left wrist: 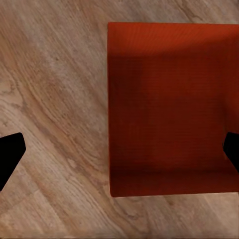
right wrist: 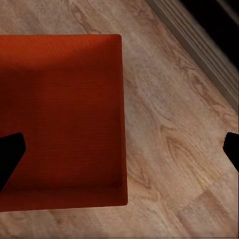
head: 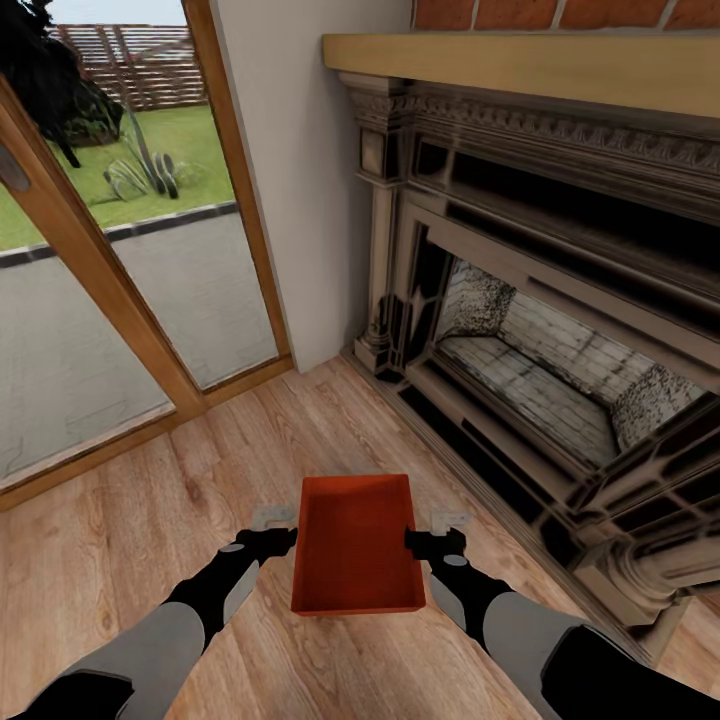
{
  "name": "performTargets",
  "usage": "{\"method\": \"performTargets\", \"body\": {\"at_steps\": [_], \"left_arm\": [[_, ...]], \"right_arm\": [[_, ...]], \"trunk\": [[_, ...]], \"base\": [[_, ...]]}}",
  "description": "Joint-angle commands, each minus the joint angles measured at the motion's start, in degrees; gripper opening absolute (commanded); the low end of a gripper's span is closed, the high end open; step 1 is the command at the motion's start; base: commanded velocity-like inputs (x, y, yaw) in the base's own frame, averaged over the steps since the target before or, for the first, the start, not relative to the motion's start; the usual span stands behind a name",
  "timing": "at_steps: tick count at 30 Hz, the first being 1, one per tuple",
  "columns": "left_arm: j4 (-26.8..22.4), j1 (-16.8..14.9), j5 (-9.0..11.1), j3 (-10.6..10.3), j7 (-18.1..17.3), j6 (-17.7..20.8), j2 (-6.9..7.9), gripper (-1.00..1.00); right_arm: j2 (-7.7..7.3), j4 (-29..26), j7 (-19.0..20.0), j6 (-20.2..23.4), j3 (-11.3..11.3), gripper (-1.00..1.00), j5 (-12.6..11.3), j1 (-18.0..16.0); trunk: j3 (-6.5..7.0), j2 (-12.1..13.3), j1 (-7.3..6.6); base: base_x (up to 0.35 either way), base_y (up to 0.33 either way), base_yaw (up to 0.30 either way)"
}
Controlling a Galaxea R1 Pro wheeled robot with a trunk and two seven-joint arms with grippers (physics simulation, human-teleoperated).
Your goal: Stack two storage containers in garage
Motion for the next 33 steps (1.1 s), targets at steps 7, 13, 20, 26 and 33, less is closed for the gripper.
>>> {"method": "performTargets", "body": {"at_steps": [7, 13, 20, 26, 33], "left_arm": [[2.1, 0.0, 0.6, -0.4, 0.2, 0.1, -0.29, 1.00], [2.1, 0.0, 0.8, -0.4, 1.2, 0.1, -0.16, 1.00], [2.0, 0.0, 0.7, -0.4, 5.8, 0.1, -0.21, 1.00], [2.2, 0.0, 0.7, -0.4, 6.0, 0.1, -0.22, 1.00], [3.3, 0.0, 1.1, -0.4, 6.0, 0.1, -0.34, 1.00]], "right_arm": [[-0.10, 1.9, 0.2, -0.2, 0.5, 1.00, -0.6, 0.0], [0.06, 2.2, 0.8, -0.1, 0.6, 1.00, -0.6, 0.0], [0.10, 2.2, 1.0, -0.1, 0.6, 1.00, -0.4, 0.0], [0.27, 2.2, 1.6, -0.5, 0.8, 1.00, -0.2, 1.9], [0.84, 2.2, 1.7, -0.5, 0.8, 1.00, -0.3, 3.1]], "trunk": [[-0.04, 0.0, 0.00], [-0.04, 0.0, 0.00], [-0.04, 0.0, 0.00], [-0.04, 0.0, 0.00], [-0.04, 0.0, 0.00]], "base": [[0.000, 0.000, 0.000], [0.014, 0.000, 0.000], [0.260, 0.000, 0.000], [0.286, 0.000, 0.000], [0.157, 0.000, 0.000]]}}
